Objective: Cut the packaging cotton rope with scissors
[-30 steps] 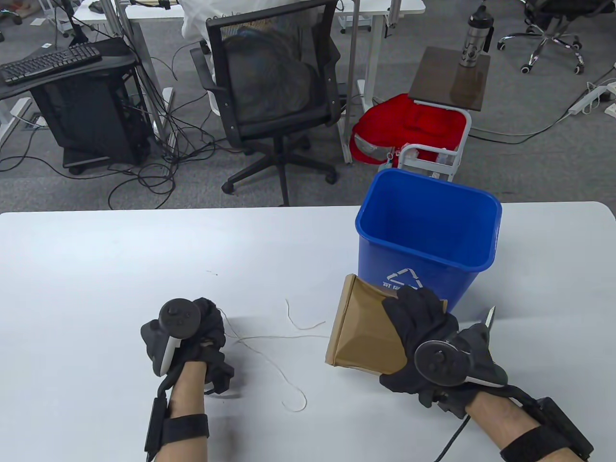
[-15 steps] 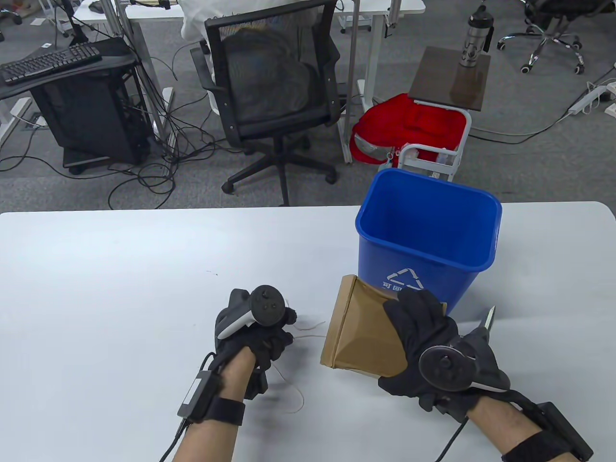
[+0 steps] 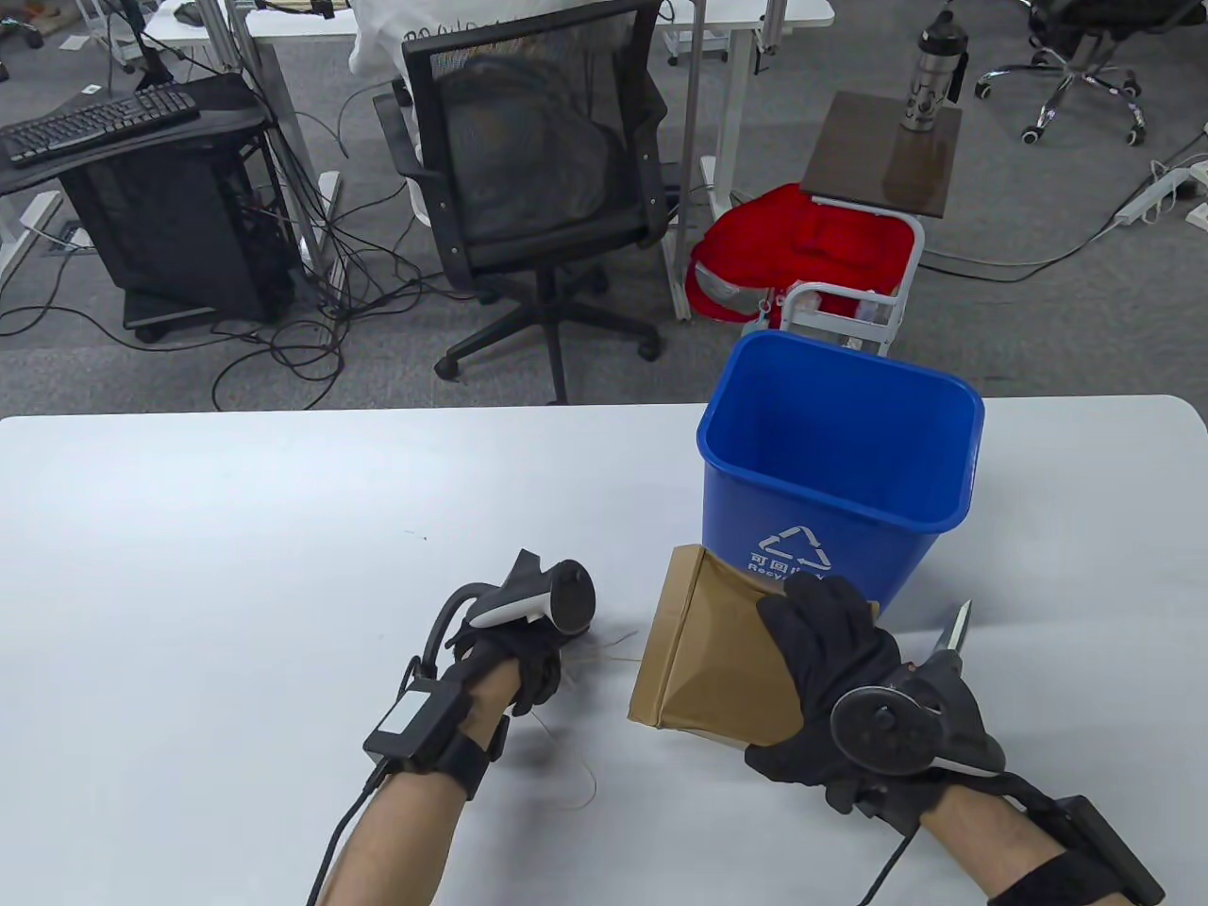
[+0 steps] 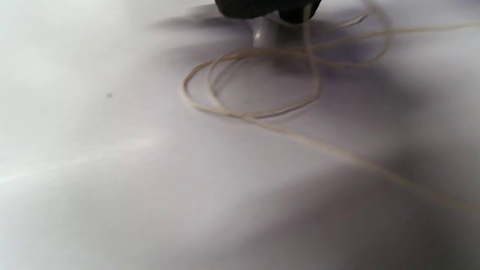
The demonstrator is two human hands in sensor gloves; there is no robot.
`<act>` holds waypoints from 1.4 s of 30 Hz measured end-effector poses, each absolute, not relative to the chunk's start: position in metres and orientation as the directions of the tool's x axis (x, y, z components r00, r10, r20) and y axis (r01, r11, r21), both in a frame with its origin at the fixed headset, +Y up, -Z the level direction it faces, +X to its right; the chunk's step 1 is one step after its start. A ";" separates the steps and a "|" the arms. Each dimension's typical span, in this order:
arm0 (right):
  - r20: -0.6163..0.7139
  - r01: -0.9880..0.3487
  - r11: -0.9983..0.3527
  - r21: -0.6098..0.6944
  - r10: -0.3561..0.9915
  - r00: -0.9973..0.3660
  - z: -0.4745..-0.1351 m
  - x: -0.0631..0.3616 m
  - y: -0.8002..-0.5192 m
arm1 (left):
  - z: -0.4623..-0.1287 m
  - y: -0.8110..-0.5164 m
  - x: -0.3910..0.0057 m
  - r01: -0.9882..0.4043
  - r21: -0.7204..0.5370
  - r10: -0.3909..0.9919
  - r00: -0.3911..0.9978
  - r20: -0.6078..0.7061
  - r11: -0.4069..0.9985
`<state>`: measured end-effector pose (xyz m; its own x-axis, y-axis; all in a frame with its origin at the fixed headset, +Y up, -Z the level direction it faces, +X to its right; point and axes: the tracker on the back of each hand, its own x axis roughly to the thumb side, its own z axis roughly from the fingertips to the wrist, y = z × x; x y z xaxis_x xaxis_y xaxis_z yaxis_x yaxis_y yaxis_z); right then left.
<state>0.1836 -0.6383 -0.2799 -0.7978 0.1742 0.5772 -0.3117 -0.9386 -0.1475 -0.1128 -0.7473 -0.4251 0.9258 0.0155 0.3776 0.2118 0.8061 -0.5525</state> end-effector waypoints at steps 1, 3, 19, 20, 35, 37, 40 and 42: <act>0.577 -0.315 -0.937 -0.150 0.176 -0.798 -0.280 0.184 -0.638 | -0.425 -0.746 -0.113 0.202 -0.530 0.024 0.921 0.389 0.824; 0.576 -0.322 -0.935 -0.148 0.184 -0.797 -0.280 0.185 -0.639 | -0.421 -0.741 -0.115 0.212 -0.537 0.025 0.916 0.400 0.817; 0.585 -0.338 -0.929 -0.151 0.192 -0.788 -0.280 0.177 -0.640 | -0.385 -0.750 -0.110 0.375 -0.268 -0.145 0.779 0.610 0.888; 0.585 -0.340 -0.928 -0.153 0.193 -0.788 -0.280 0.177 -0.640 | -0.384 -0.751 -0.110 0.352 -0.248 -0.133 0.776 0.617 0.903; 0.568 -0.343 -0.926 -0.155 0.200 -0.798 -0.275 0.188 -0.641 | -0.399 -0.738 -0.123 0.253 -0.248 -0.094 0.852 0.515 0.935; 0.565 -0.345 -0.926 -0.152 0.204 -0.799 -0.273 0.190 -0.641 | -0.405 -0.720 -0.133 0.137 -0.240 -0.007 0.880 0.475 0.961; 0.564 -0.351 -0.923 -0.158 0.208 -0.799 -0.272 0.192 -0.641 | -0.412 -0.687 -0.146 -0.021 -0.214 0.115 0.890 0.440 0.977; 0.561 -0.358 -0.921 -0.153 0.217 -0.799 -0.270 0.193 -0.642 | -0.415 -0.660 -0.151 -0.110 -0.170 0.175 0.882 0.437 0.979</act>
<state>0.1929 -0.6424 -0.2698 -0.7986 0.2173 0.5613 -0.3579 -0.9212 -0.1526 -0.1513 -0.6601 -0.4149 0.8824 0.1751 0.4366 -0.1105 0.9793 -0.1695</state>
